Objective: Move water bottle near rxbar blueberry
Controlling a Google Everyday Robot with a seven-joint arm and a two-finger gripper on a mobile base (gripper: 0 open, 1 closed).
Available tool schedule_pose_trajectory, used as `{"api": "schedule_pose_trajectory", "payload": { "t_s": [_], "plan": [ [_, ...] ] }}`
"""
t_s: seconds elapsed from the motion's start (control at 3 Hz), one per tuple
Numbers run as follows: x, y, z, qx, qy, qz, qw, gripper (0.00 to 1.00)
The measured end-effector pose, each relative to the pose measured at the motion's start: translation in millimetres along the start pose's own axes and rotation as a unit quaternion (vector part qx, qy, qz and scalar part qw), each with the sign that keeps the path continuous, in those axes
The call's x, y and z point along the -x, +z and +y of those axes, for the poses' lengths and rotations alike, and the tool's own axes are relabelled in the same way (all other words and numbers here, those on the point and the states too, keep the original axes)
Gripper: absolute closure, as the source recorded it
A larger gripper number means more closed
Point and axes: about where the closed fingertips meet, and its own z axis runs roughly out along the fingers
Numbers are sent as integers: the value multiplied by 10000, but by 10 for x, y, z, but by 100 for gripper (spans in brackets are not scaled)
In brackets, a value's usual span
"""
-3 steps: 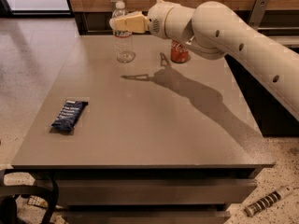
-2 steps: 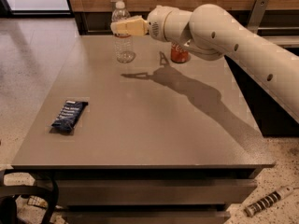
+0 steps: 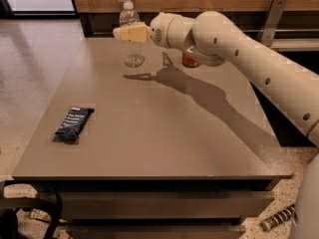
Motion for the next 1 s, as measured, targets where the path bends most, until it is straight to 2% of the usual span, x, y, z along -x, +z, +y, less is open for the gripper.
{"api": "schedule_pose_trajectory", "payload": {
  "t_s": [0.67, 1.0],
  "plan": [
    [-185, 358, 42, 283, 146, 6, 9995, 0],
    [-187, 373, 61, 298, 148, 7, 9994, 15]
  ]
}}
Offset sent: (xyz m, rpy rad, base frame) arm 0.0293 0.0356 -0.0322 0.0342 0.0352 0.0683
